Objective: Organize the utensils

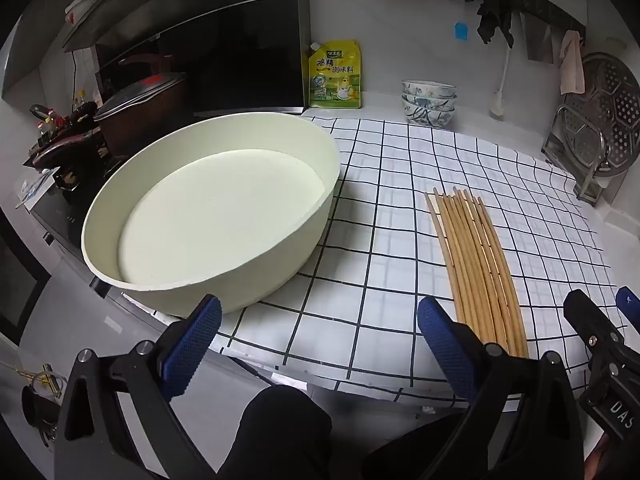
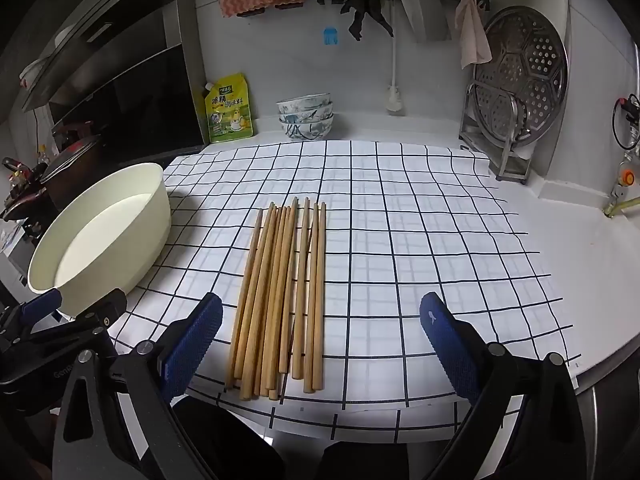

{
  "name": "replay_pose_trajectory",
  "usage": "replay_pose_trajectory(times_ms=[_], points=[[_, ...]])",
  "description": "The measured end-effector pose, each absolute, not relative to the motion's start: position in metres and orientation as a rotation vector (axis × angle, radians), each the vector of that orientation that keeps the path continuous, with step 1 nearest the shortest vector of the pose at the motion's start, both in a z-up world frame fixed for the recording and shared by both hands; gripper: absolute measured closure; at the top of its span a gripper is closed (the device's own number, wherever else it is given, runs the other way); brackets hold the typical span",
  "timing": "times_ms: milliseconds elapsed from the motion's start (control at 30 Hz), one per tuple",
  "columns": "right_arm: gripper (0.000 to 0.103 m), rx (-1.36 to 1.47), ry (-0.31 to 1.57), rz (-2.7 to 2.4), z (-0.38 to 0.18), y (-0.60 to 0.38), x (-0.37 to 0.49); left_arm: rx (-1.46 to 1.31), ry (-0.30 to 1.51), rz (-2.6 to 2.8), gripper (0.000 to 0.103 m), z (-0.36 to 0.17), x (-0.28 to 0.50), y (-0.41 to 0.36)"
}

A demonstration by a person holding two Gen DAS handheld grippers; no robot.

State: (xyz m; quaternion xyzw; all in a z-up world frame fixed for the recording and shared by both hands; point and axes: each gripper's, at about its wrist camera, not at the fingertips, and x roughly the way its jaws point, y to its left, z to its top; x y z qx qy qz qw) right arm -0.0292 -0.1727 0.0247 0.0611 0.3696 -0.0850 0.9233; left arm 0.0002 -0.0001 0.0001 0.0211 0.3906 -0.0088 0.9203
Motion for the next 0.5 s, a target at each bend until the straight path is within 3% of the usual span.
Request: replay_pose_trajectory(times_ms=[500], points=[[0.009,0.135,0.756,-0.177,0.0277,-0.1743,-0.0305,0.038,0.8,-0.021,0.006,0.0013,0.0004,0.0027]])
